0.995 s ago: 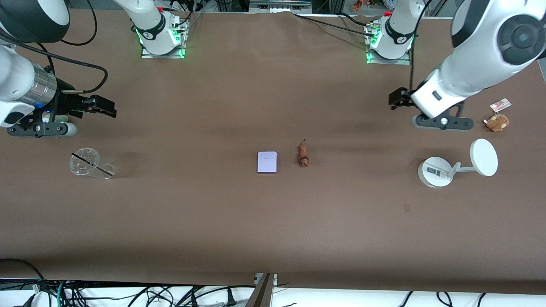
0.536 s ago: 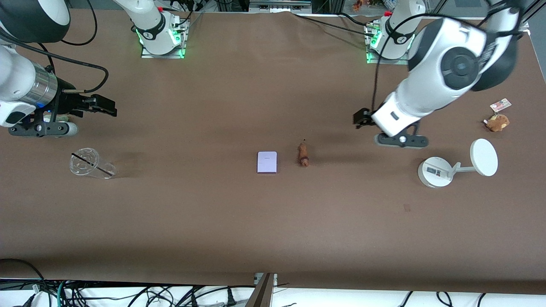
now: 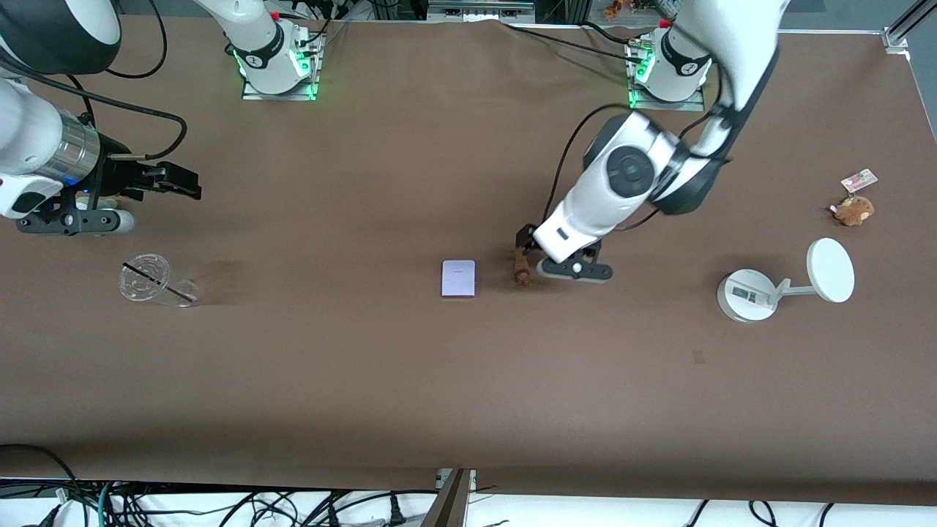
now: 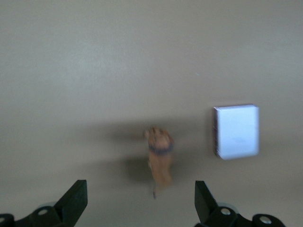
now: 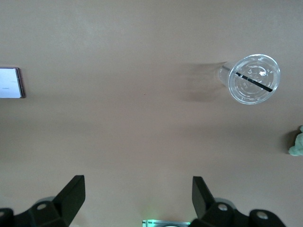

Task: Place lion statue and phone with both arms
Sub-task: 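Close the left gripper on the lion statue and lift it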

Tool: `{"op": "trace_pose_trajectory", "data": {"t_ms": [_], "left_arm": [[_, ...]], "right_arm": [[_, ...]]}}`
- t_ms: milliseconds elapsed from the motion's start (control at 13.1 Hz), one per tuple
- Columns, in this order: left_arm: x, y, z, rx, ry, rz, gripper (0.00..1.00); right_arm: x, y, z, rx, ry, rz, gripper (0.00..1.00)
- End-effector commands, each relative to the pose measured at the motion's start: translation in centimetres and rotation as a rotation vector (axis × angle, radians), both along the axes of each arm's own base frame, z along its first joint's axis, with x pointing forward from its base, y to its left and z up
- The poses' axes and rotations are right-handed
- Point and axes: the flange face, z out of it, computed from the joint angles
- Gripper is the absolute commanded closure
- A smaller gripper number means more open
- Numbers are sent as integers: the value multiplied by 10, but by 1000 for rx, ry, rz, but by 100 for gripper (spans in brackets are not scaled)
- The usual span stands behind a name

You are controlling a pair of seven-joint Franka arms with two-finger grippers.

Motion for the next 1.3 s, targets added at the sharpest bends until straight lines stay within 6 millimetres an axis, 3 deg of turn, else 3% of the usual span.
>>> {"op": "trace_pose_trajectory", "data": {"t_ms": [0, 77, 230, 459, 689, 765, 842, 995, 1224], "left_arm": [[0, -22, -64, 47, -85, -14, 0], [-8, -35, -80, 45, -100, 12, 0], [-25, -60, -82, 43, -105, 81, 0], [-26, -60, -83, 44, -105, 84, 0], [-23, -56, -81, 50, -104, 90, 68], [-22, -55, -80, 51, -105, 93, 88], [-21, -52, -79, 56, -103, 96, 98], [-13, -39, -60, 97, -100, 108, 100], [1, 3, -3, 246, -59, 120, 100]], "right_arm": [[-2, 0, 3, 0, 8, 8, 0], [-2, -1, 3, 0, 8, 7, 0], [-2, 0, 3, 0, 8, 8, 0], [-2, 0, 3, 0, 8, 8, 0], [-2, -1, 3, 0, 8, 7, 0], [-2, -1, 3, 0, 8, 7, 0], [-2, -1, 3, 0, 8, 7, 0], [-2, -1, 3, 0, 8, 7, 0], [-1, 1, 4, -1, 2, 2, 0]]}}
